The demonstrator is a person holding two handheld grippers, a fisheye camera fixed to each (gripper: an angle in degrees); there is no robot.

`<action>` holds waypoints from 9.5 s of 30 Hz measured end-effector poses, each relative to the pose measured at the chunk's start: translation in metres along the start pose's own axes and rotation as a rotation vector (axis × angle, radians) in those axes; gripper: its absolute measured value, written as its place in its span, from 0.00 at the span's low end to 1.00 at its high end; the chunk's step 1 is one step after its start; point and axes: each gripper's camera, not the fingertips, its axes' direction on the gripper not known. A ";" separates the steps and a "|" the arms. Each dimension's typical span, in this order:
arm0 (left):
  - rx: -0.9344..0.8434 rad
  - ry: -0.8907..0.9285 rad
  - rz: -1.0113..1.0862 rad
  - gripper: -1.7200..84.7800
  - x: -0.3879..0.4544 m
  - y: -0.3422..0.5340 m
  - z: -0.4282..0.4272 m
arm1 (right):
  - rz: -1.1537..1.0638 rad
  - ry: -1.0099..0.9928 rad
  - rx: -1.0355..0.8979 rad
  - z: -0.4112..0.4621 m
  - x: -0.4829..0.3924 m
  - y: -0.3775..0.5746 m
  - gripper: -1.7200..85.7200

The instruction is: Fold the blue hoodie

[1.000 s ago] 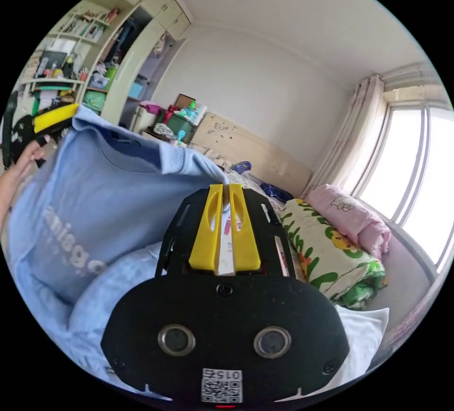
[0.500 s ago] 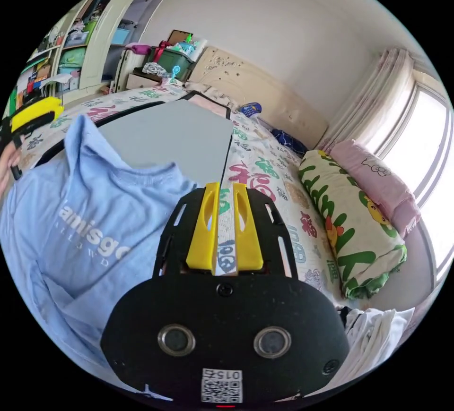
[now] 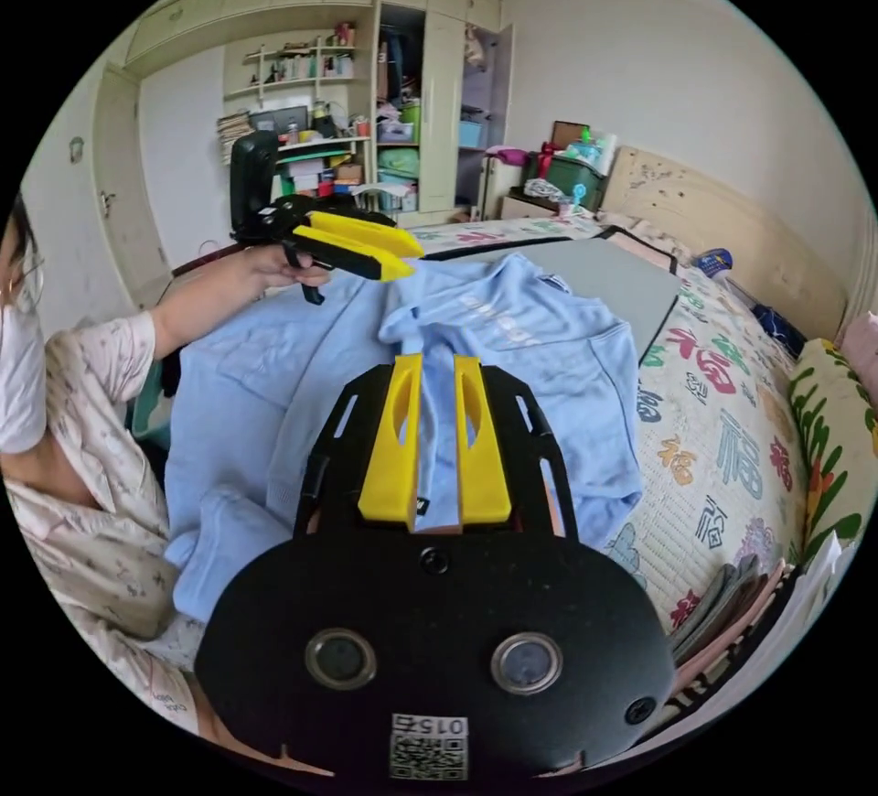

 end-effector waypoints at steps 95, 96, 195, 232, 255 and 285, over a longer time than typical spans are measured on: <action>0.096 0.090 0.226 0.18 0.118 0.142 0.064 | 0.540 -0.231 0.227 -0.120 0.092 0.122 0.04; 0.115 0.093 0.198 0.18 0.117 0.140 0.061 | 0.573 -0.244 0.260 -0.120 0.099 0.119 0.04; -0.034 -0.155 -0.770 0.02 0.160 0.105 -0.418 | 0.612 -0.126 -0.124 -0.305 -0.025 0.307 0.16; -0.111 -0.153 -0.722 0.02 0.263 0.200 -0.312 | 0.655 0.156 -0.264 -0.226 -0.117 0.353 0.01; 0.084 -0.274 -0.335 0.02 0.193 -0.023 -0.105 | 0.133 1.195 -0.513 -0.146 -0.276 0.246 0.01; -0.528 -0.267 -0.594 0.13 0.001 -0.115 0.188 | 0.423 -0.104 -0.245 -0.080 0.017 -0.106 0.01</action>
